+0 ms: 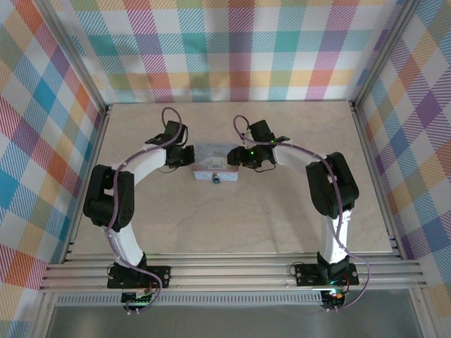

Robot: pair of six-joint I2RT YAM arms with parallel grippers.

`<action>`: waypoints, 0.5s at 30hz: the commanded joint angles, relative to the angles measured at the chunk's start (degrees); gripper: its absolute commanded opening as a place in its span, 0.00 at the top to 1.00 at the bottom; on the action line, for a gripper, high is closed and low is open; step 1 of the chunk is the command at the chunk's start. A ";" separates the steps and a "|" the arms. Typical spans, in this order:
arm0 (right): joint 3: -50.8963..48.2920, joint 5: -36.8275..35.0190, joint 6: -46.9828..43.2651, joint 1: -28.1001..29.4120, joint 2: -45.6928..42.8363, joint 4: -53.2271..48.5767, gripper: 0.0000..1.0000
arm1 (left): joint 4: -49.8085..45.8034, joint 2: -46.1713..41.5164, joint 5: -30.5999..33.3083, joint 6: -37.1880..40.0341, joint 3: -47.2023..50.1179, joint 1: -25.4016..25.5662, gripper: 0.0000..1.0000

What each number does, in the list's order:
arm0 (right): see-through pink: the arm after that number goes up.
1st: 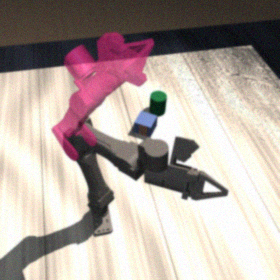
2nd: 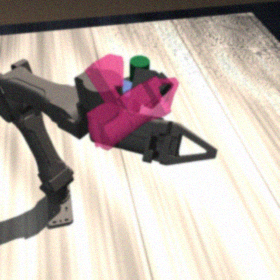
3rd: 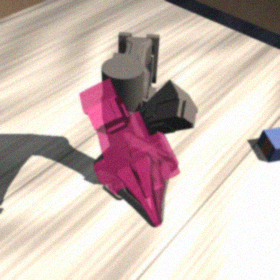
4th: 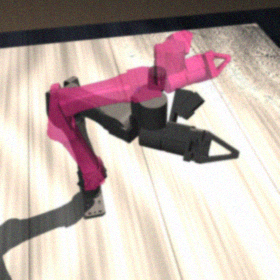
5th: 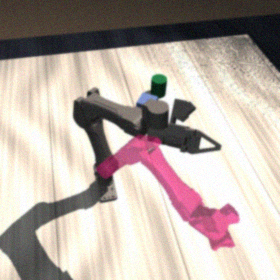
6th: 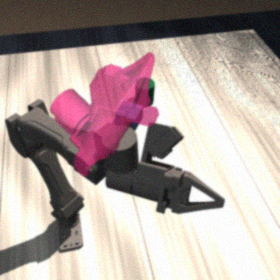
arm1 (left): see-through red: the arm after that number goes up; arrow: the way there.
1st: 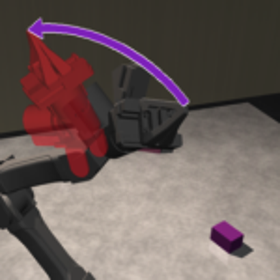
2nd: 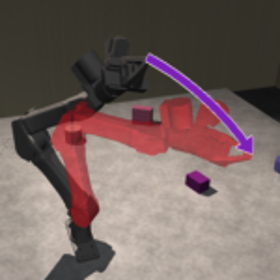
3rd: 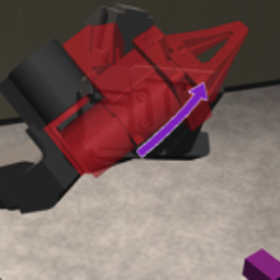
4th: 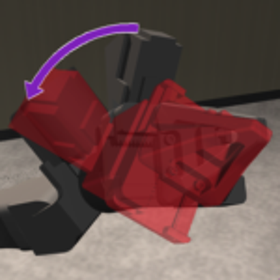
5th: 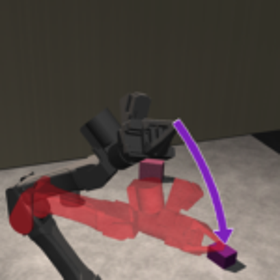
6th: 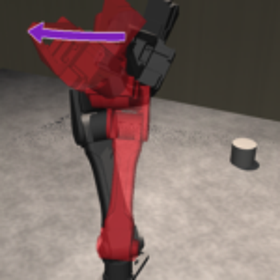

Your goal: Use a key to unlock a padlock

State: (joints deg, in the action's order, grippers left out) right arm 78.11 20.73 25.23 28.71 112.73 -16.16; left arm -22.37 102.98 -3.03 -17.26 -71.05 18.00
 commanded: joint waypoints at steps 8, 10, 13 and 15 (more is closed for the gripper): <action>-7.45 -11.33 2.42 -1.29 -15.37 -6.76 0.38 | -0.54 -14.99 -2.78 -0.82 7.91 2.84 1.00; -9.85 -13.81 3.85 -0.90 -19.08 -8.05 0.38 | -1.38 -18.45 -3.33 0.38 9.79 2.46 1.00; -14.45 -19.57 6.27 2.89 -24.36 -9.38 0.39 | -2.56 -24.67 -3.97 1.94 13.42 1.97 1.00; -17.08 -24.12 8.48 7.43 -26.65 -9.55 0.40 | -2.85 -29.37 -4.76 3.44 16.44 1.78 1.00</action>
State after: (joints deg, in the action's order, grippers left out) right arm 64.29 4.21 29.89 30.70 87.81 -22.41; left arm -22.63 78.46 -6.02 -16.84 -58.19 20.38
